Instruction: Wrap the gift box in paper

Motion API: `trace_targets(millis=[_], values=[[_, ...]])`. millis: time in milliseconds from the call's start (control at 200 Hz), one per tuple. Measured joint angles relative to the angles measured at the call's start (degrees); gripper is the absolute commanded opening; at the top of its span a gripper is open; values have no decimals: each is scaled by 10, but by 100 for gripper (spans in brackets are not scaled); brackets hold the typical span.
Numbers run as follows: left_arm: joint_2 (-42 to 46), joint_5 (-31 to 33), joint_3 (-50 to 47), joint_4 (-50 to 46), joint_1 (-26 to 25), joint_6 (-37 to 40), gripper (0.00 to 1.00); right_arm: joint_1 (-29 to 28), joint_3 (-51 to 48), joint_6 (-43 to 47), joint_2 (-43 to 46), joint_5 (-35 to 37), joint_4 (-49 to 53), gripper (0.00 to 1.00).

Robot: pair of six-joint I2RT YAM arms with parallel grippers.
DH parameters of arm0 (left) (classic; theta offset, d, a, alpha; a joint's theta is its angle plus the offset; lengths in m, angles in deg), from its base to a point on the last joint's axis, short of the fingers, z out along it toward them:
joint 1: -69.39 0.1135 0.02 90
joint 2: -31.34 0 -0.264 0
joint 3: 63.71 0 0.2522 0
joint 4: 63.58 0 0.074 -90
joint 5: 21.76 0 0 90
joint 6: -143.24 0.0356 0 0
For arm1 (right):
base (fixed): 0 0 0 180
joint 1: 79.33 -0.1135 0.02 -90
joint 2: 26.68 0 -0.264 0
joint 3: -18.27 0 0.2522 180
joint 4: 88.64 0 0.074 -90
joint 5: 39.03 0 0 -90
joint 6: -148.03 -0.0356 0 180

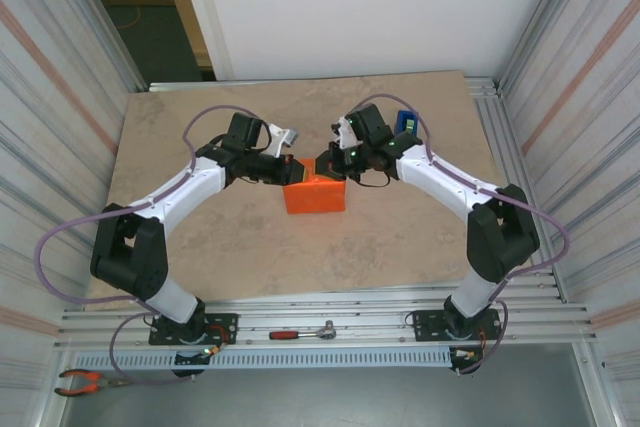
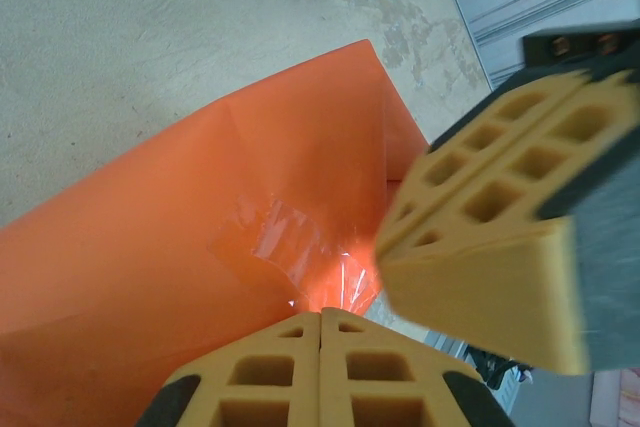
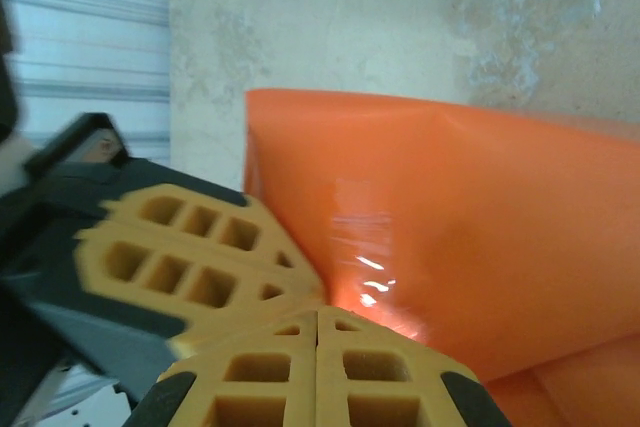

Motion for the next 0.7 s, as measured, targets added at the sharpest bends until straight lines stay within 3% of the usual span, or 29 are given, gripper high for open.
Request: trace_targets(millis=[701], values=[[1, -1, -1, 0, 0, 0, 0, -31, -49, 1, 19, -8, -7, 0]])
